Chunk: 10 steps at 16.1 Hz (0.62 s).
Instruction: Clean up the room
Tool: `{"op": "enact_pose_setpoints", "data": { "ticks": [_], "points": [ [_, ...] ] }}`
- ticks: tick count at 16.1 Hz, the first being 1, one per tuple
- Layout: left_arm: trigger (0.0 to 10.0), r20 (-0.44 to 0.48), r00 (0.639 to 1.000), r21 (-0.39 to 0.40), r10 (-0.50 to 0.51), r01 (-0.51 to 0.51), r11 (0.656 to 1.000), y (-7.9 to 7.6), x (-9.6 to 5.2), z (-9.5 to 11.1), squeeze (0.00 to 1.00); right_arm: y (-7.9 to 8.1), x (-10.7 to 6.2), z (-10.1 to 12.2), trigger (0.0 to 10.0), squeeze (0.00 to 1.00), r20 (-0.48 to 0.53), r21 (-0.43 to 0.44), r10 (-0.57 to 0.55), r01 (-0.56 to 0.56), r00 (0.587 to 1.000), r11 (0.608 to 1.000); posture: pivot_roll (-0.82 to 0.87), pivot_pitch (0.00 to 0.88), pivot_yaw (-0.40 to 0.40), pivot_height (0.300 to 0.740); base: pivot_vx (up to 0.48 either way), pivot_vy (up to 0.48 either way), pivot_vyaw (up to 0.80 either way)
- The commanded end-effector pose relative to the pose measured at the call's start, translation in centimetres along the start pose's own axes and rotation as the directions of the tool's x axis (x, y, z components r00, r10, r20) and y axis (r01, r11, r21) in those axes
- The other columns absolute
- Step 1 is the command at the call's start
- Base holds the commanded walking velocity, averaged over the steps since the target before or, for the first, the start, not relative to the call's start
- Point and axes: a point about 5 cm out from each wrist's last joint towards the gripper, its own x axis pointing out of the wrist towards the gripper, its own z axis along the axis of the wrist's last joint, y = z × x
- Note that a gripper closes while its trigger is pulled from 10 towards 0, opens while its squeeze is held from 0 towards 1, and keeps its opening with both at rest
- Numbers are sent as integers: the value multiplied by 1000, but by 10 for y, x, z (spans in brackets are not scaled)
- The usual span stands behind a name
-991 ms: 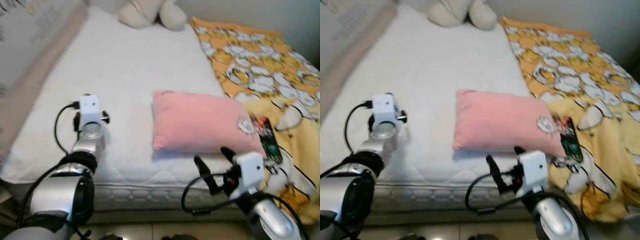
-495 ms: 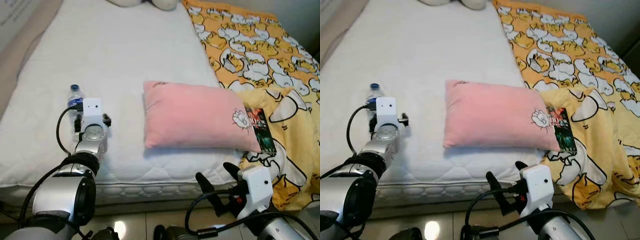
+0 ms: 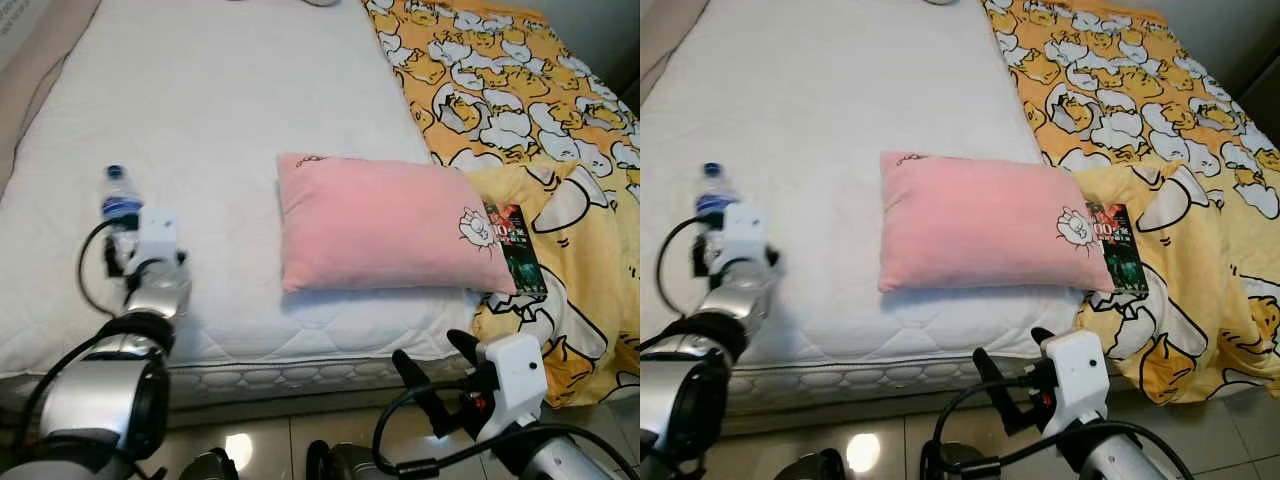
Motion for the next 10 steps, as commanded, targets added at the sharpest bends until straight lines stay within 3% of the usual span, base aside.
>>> {"op": "enact_pose_setpoints", "data": {
  "ticks": [1, 5, 6, 10],
  "points": [
    [0, -66, 997, 37, -39, 41, 998, -7, -4, -20, 0, -4, 0, -4, 10000, 0, -22, 7, -15, 15, 1000, 1000, -382, 175, -175, 740, 0, 0, 0],
    [0, -87, 990, 38, -113, 116, 992, -8, -4, -30, 0, -9, 5, -3, 10000, 0, -5, 32, -40, 40, 999, 999, -370, 158, -159, 740, 0, 0, 0],
    [0, -101, 978, -75, -181, 174, 982, -14, -6, -29, 0, -12, 9, -3, 10000, 0, 2, 35, -47, 47, 999, 998, -364, 149, -146, 740, 0, 0, 0],
    [0, -43, 955, -173, -292, 281, 944, -27, -10, -17, 0, -22, 22, -2, 10000, 0, 37, 52, -103, 101, 994, 994, -337, 89, -95, 740, 0, 0, 0]
  ]
}}
